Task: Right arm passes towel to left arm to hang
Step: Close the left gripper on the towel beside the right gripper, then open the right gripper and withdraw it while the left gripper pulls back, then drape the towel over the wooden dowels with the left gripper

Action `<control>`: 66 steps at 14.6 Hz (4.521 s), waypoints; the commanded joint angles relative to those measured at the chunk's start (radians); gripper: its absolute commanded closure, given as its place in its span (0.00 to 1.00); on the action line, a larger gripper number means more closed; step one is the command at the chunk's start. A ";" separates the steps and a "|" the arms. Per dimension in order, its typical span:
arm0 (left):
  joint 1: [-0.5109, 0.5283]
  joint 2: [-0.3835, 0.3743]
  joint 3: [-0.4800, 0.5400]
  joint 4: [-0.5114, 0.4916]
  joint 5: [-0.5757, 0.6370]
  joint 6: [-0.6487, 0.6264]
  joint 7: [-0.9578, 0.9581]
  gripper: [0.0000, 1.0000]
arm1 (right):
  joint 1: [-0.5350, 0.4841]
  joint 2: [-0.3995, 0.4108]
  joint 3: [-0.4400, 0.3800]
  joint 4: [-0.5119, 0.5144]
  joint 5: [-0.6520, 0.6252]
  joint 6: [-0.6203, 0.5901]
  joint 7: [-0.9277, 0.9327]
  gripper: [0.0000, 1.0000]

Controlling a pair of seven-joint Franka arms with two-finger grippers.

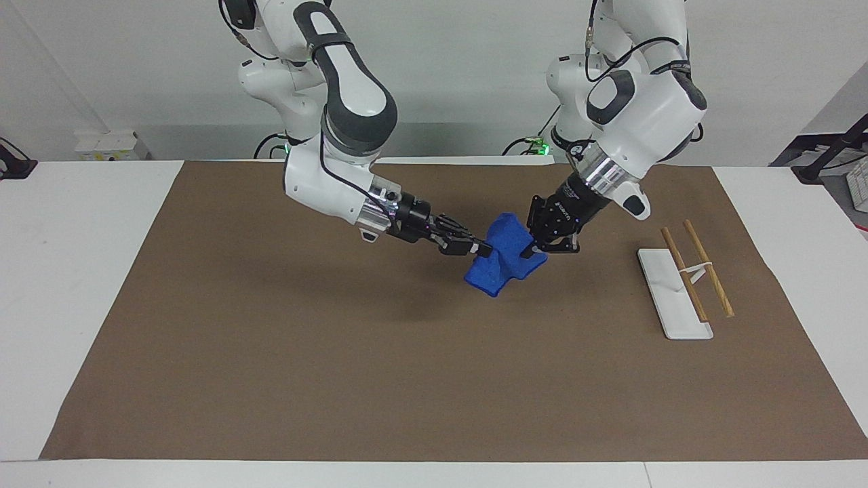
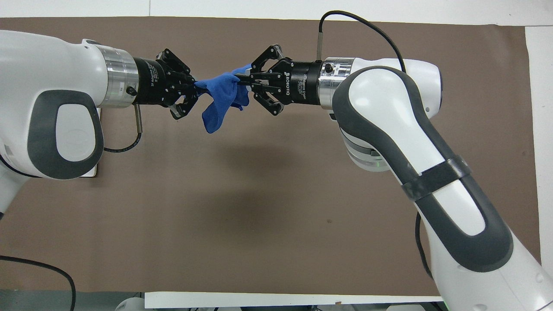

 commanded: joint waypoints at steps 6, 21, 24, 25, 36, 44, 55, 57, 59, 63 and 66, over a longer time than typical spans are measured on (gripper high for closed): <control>0.008 -0.006 0.006 0.018 -0.024 -0.058 0.156 1.00 | -0.005 -0.027 0.003 -0.027 0.018 0.013 0.006 0.83; 0.018 -0.009 0.094 0.029 -0.017 -0.072 0.135 1.00 | -0.196 -0.076 -0.010 0.019 -1.104 -0.220 -0.395 0.00; 0.033 -0.032 0.153 -0.006 0.011 -0.134 0.118 1.00 | -0.326 -0.111 -0.008 0.094 -1.279 -0.457 -0.564 0.00; 0.039 -0.054 0.167 -0.032 0.011 -0.164 0.116 1.00 | -0.354 -0.128 -0.011 0.131 -1.308 -0.549 -0.607 0.00; 0.093 -0.103 0.549 -0.039 0.078 -0.506 0.472 1.00 | -0.498 -0.275 -0.010 0.280 -1.480 -1.000 -0.728 0.00; 0.131 -0.097 0.632 -0.025 0.144 -0.385 0.961 1.00 | -0.538 -0.321 0.015 0.222 -1.473 -0.986 -0.728 0.00; 0.133 -0.095 0.632 -0.077 0.196 -0.251 1.184 1.00 | -0.521 -0.317 0.015 0.208 -1.471 -0.987 -0.725 0.00; 0.133 -0.098 0.635 -0.123 0.198 -0.257 1.185 1.00 | -0.523 -0.317 0.015 0.208 -1.471 -0.989 -0.725 0.00; 0.133 -0.101 0.637 -0.149 0.198 -0.256 1.196 1.00 | -0.529 -0.317 0.015 0.208 -1.471 -0.992 -0.725 0.00; 0.133 -0.095 0.629 -0.140 0.259 -0.222 1.276 0.88 | -0.528 -0.318 0.015 0.208 -1.471 -0.992 -0.725 0.00; 0.130 -0.089 0.625 -0.125 0.288 -0.222 1.436 0.05 | -0.528 -0.318 0.015 0.208 -1.471 -0.992 -0.725 0.00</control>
